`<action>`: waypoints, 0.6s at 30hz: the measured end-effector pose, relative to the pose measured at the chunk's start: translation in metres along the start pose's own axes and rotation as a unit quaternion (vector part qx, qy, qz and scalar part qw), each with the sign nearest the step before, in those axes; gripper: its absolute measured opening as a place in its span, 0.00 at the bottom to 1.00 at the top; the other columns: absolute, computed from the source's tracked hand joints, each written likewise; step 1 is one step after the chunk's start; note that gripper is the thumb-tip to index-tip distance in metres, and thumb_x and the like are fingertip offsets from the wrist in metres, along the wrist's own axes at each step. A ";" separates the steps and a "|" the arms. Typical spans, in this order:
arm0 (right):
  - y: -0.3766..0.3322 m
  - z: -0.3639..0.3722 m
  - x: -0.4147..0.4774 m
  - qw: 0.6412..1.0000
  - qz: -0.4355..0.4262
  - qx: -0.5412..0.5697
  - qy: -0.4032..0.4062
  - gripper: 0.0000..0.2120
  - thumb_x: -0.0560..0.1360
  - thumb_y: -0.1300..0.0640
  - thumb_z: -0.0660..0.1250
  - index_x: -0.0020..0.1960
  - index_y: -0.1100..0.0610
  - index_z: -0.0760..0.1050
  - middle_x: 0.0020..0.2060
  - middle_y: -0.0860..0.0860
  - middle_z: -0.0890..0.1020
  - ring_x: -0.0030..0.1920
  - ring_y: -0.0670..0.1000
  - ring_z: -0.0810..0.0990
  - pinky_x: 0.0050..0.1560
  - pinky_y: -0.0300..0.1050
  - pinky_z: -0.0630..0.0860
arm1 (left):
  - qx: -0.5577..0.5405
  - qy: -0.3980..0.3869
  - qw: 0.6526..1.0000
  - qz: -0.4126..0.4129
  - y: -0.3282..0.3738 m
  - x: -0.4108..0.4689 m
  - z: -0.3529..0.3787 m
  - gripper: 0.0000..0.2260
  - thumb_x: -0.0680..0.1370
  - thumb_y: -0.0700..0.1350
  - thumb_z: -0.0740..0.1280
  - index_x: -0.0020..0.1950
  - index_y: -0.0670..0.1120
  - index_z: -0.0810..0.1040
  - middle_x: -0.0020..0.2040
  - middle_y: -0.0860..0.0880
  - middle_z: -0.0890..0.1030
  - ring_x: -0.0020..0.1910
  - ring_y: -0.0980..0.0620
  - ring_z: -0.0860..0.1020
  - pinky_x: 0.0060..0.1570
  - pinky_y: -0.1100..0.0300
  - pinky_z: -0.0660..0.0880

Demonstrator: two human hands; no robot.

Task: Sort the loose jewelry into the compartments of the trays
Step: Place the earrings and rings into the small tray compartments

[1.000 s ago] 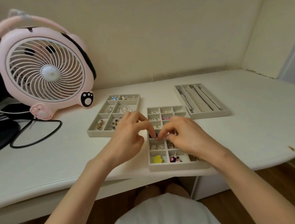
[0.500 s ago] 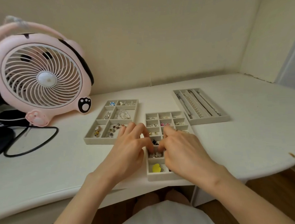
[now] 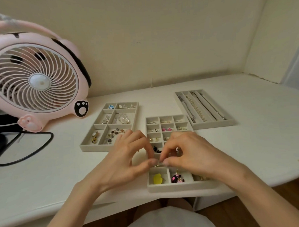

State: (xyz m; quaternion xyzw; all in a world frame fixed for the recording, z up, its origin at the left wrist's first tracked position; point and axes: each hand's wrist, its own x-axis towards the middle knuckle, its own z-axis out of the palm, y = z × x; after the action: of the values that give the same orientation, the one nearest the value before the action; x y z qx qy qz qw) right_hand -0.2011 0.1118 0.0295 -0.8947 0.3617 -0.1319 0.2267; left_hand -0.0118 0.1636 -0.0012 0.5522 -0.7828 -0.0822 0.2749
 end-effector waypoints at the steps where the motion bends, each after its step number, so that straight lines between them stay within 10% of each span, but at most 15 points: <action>1: 0.000 0.000 0.000 1.000 -0.008 0.004 -0.015 0.03 0.71 0.49 0.72 0.45 0.45 0.82 0.41 0.43 0.75 0.43 0.42 0.74 0.46 0.39 0.73 | -0.026 -0.043 0.999 -0.001 -0.001 -0.002 -0.002 0.13 0.69 0.64 0.65 0.43 0.56 0.75 0.46 0.58 0.72 0.51 0.56 0.69 0.56 0.59 0.64; 6: -0.005 0.005 -0.001 0.999 -0.028 0.015 0.027 0.05 0.68 0.50 0.74 0.40 0.45 0.78 0.37 0.43 0.74 0.39 0.42 0.73 0.42 0.38 0.72 | -0.005 -0.126 0.992 0.014 -0.001 -0.010 -0.002 0.24 0.62 0.67 0.72 0.48 0.56 0.70 0.50 0.59 0.67 0.54 0.54 0.66 0.56 0.61 0.66; 18: -0.011 0.001 -0.003 1.000 -0.024 0.007 -0.018 0.06 0.67 0.47 0.75 0.39 0.47 0.81 0.34 0.42 0.73 0.37 0.42 0.72 0.40 0.37 0.70 | -0.054 -0.127 0.990 -0.013 0.006 -0.003 -0.007 0.13 0.67 0.61 0.65 0.46 0.56 0.69 0.47 0.61 0.71 0.49 0.57 0.68 0.49 0.68 0.65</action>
State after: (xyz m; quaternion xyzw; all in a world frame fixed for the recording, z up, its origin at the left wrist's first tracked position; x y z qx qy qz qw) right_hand -0.1960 0.1215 0.0341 -0.9036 0.3354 -0.1235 0.2363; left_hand -0.0126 0.1703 0.0060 0.5317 -0.7984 -0.1977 0.2017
